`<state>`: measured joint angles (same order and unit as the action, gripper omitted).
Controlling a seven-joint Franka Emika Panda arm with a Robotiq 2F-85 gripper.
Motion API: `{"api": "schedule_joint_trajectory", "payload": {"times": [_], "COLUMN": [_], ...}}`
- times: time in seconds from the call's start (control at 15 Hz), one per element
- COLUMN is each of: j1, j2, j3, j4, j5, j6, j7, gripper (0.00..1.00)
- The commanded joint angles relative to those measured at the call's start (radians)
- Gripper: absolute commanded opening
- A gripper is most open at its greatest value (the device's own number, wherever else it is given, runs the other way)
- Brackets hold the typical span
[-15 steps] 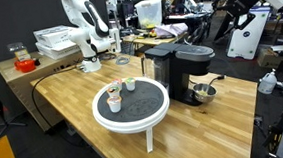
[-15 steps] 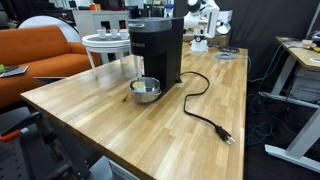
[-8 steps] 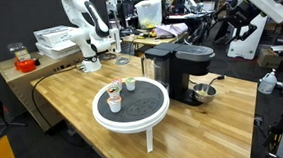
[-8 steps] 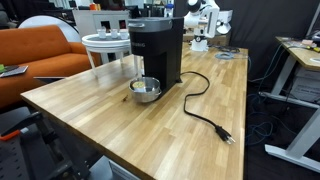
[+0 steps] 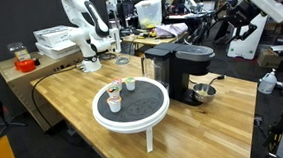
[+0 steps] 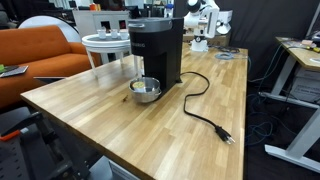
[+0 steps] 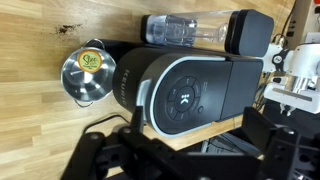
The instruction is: Lift the lid of the coffee maker
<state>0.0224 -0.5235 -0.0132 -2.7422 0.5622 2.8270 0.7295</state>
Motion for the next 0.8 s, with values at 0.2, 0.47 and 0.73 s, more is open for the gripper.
{"api": "schedule_joint_trajectory", "payload": {"times": [0.2,0.47,0.73], "j1": [0.0,0.0,0.004], "j2": [0.016,0.024,0.041], "j3": [0.01,0.011,0.002], "j4": [0.0,-0.018,-0.039], "j5": [0.021,0.028,0.043], "j6": [0.05,0.108,0.139], "j7": [-0.006,0.009,0.035], "gripper": [1.0,1.0,1.0]}}
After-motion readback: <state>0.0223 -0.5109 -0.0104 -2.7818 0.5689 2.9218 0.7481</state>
